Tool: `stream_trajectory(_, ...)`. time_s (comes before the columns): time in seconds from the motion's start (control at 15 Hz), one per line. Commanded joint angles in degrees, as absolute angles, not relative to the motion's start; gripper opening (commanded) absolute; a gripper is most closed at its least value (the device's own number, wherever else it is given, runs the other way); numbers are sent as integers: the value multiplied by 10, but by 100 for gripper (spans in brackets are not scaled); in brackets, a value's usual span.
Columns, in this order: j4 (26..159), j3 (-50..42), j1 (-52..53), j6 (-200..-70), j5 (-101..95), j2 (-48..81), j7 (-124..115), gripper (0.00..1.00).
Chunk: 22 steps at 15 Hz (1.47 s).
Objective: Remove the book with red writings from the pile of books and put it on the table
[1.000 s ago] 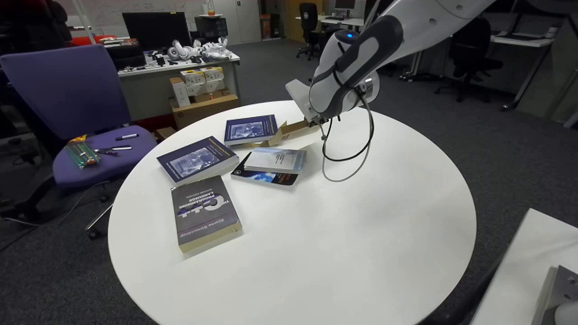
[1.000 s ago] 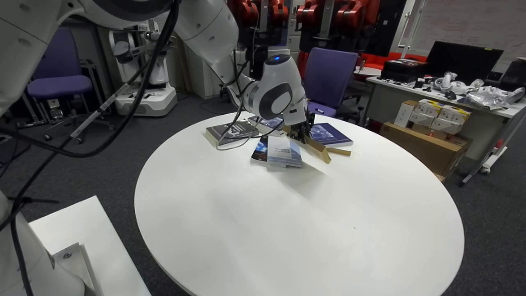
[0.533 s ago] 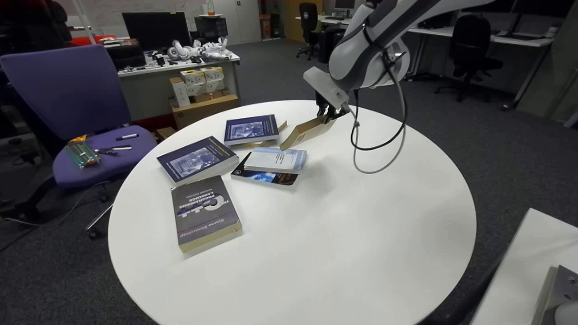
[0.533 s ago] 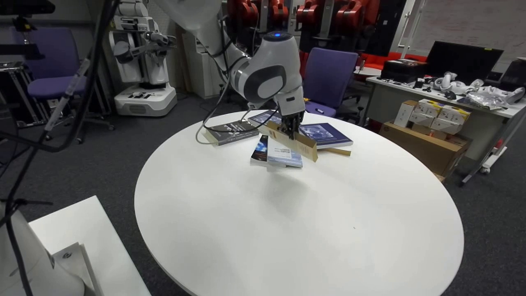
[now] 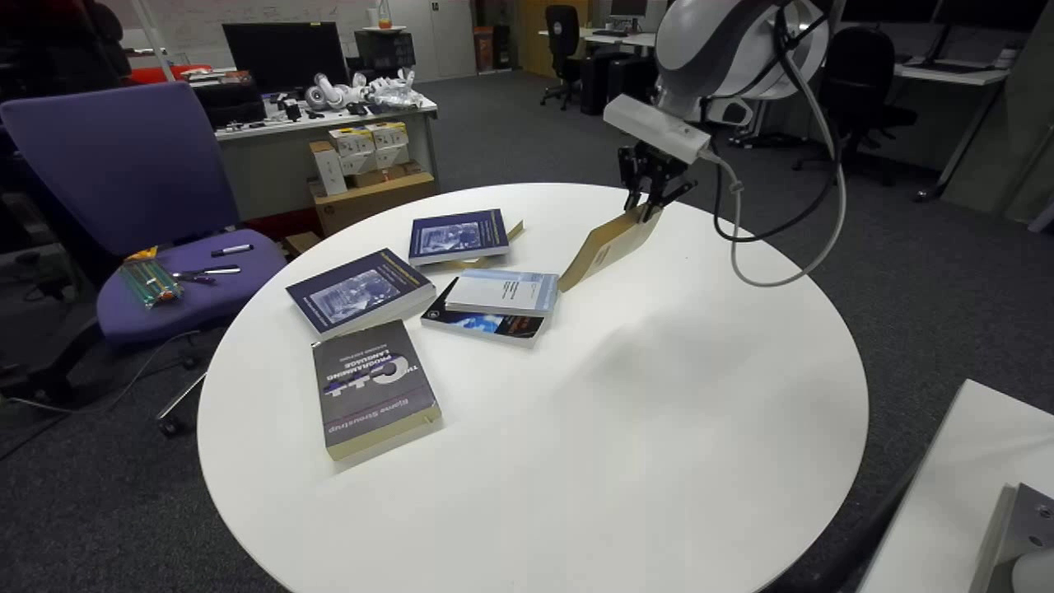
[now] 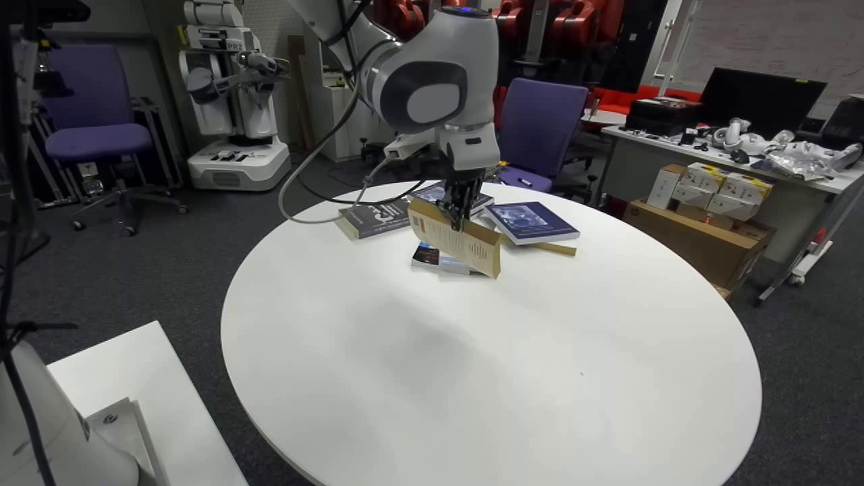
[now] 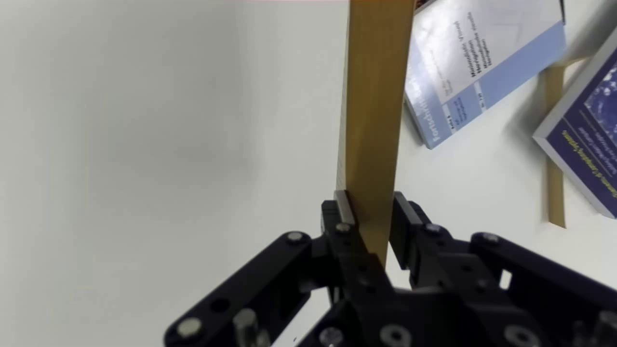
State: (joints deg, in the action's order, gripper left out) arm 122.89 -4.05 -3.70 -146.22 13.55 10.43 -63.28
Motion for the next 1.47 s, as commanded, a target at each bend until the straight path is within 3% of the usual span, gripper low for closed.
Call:
stream_trajectory(0.0, 1274, -57, -25, -1454, 90, 78, -639, 6)
stream_trajectory(0.6, 1317, -70, -15, -1458, 12, 85, -672, 6)
stream_trajectory(0.73, 1312, -75, -12, -1476, 0, 96, -699, 50)
stream_trajectory(1.2, 1230, -100, -2, -1550, -8, 203, -805, 99)
stream_trajectory(1.4, 1189, -114, 14, -1530, -4, 253, -836, 100)
